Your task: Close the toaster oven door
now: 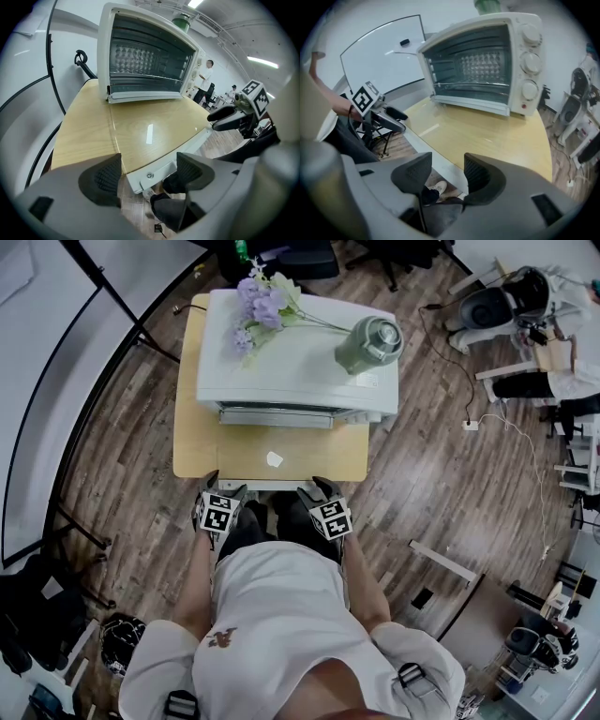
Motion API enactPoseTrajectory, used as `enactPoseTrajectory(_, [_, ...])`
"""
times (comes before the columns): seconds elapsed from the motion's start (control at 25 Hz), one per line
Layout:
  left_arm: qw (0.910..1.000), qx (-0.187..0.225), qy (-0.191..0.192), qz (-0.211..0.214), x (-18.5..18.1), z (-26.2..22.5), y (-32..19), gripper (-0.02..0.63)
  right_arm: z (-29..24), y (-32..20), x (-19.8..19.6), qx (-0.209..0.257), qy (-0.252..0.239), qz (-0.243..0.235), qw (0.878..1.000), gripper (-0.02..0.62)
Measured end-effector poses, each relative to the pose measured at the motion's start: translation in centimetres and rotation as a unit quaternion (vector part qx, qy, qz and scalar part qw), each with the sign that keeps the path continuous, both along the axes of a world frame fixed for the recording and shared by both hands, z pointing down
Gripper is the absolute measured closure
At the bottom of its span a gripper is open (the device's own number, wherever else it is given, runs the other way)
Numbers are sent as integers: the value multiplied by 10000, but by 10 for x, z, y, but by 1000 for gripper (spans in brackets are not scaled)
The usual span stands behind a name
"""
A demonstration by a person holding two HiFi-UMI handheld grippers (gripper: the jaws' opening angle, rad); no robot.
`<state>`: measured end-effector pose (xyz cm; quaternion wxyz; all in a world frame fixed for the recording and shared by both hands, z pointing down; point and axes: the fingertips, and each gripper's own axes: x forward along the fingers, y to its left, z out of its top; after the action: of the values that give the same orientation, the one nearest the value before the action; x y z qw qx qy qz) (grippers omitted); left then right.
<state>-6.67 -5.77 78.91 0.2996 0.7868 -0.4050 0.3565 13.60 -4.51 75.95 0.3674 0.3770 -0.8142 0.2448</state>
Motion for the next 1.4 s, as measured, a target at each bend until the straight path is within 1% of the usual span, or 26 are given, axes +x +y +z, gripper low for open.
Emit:
enactPoseTrajectory(0.08, [10000, 16, 23, 9, 0, -2, -1, 238, -12, 1, -28, 224, 140, -531, 9982, 359])
enactPoseTrajectory(0.12, [10000, 20, 41, 1, 0, -2, -1, 239, -17, 1, -38, 315, 215, -661, 9971, 356])
enactPoseTrajectory(0.16, [10000, 17, 55, -17, 0, -2, -1, 242, -19, -1, -44, 378, 227, -670, 9968, 351])
enactPoseTrajectory(0.28, [10000, 5, 59, -52, -1, -1, -1, 242, -18, -8, -39, 391, 309, -431, 9978, 313])
enactPoseTrajectory(0.36, [10000, 48, 60, -42, -2, -1, -2, 242, -12, -11, -23, 340, 458, -244, 9981, 285])
enactPoseTrajectory(0.48, [10000, 91, 21, 29, -3, -1, 0, 242, -6, -14, 2, 287, 550, 28, 9981, 248])
enactPoseTrajectory(0.72, [9997, 106, -172, 130, -7, 1, 10, 244, 20, -2, 31, -43, 740, 148, 9971, 195])
enactPoseTrajectory(0.8, [9996, 85, -236, 113, -10, 2, 14, 244, 27, 2, 35, -140, 741, 202, 9969, 175])
enactPoseTrajectory(0.96, [9995, 7, -289, 114, -10, 6, 19, 244, 35, 9, 38, -386, 844, 302, 9952, 155])
enactPoseTrajectory(1.12, [9993, -41, -319, 166, -4, 11, 20, 250, 37, 10, 38, -434, 891, 293, 9947, 161])
enactPoseTrajectory(1.2, [9992, -39, -353, 154, -3, 12, 20, 254, 37, 11, 39, -452, 894, 330, 9944, 175])
enactPoseTrajectory(1.28, [9991, -41, -398, 147, -4, 13, 20, 259, 38, 10, 40, -466, 946, 365, 9938, 196])
enactPoseTrajectory(1.4, [9989, -53, -445, 135, -5, 13, 19, 271, 34, 13, 38, -625, 1051, 382, 9918, 241])
